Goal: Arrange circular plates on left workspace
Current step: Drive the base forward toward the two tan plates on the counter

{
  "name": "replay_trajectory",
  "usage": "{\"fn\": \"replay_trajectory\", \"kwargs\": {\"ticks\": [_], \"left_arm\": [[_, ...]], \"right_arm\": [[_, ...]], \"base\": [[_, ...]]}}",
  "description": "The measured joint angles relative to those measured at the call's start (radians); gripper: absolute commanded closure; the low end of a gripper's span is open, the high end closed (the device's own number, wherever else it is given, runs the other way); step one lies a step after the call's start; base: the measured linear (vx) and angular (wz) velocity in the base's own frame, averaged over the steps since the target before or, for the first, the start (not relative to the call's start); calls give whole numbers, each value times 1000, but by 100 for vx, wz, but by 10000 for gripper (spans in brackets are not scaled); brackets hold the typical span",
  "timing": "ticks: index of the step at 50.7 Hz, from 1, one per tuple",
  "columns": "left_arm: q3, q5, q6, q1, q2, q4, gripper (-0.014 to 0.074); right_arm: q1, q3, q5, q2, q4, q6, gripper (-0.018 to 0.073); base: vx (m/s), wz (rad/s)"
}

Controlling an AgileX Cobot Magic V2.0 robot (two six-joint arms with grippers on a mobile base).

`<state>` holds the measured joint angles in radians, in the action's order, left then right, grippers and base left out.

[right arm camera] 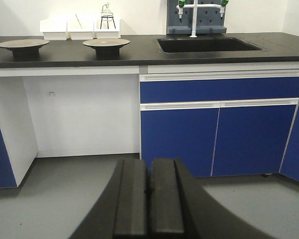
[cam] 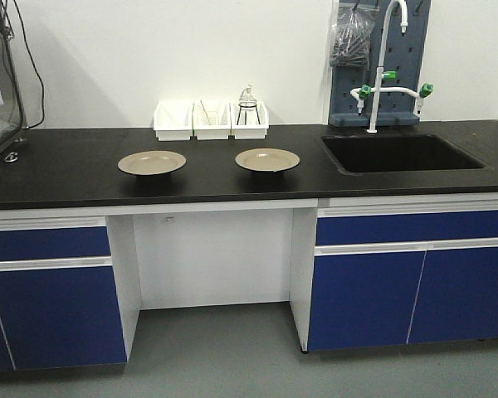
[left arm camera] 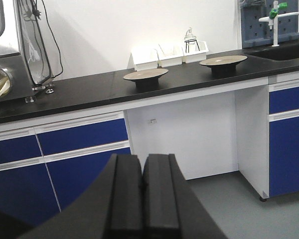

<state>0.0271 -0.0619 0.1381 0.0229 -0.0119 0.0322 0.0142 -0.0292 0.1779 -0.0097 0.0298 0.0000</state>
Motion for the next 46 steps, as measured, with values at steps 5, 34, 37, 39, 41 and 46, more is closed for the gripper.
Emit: {"fn": "replay_trajectory", "kwargs": {"ticks": [5,34,37,39,41,46], "left_arm": [[0,0,0,0,0,0,597],[0,0,0,0,0,0,597],[0,0,0,0,0,0,596],[0,0,0,0,0,0,596],[0,0,0,0,0,0,596],[0,0,0,0,0,0,596]], "right_arm": [[0,0,0,0,0,0,564],[0,0,0,0,0,0,564],[0,0,0,0,0,0,564],[0,0,0,0,0,0,564],[0,0,0,0,0,0,564],[0,0,0,0,0,0,564]], "base": [[0,0],[1,0],[6,2],[8,3],[10,3],[14,1]]}}
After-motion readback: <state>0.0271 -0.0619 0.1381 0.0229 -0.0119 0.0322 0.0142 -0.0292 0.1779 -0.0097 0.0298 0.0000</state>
